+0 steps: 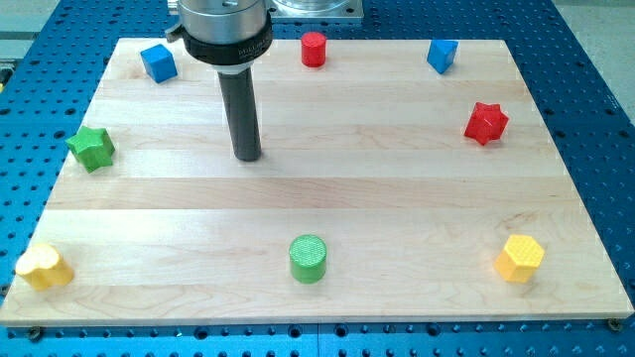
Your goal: Place your arm at the right of the cube
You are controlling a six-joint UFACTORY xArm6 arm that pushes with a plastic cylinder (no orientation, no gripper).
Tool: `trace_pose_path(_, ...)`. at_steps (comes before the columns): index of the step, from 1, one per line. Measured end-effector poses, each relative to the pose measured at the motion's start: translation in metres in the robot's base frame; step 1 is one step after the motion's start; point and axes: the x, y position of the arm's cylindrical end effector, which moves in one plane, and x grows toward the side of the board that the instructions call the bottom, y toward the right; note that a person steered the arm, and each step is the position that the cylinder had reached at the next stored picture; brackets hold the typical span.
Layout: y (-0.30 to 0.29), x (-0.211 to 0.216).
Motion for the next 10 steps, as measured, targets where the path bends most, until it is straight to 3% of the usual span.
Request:
trace_pose_path(7,0.0,-0.003)
trace_pose_path(9,-0.004,-0.101)
trace_pose_path(10,-0.034,-0.122)
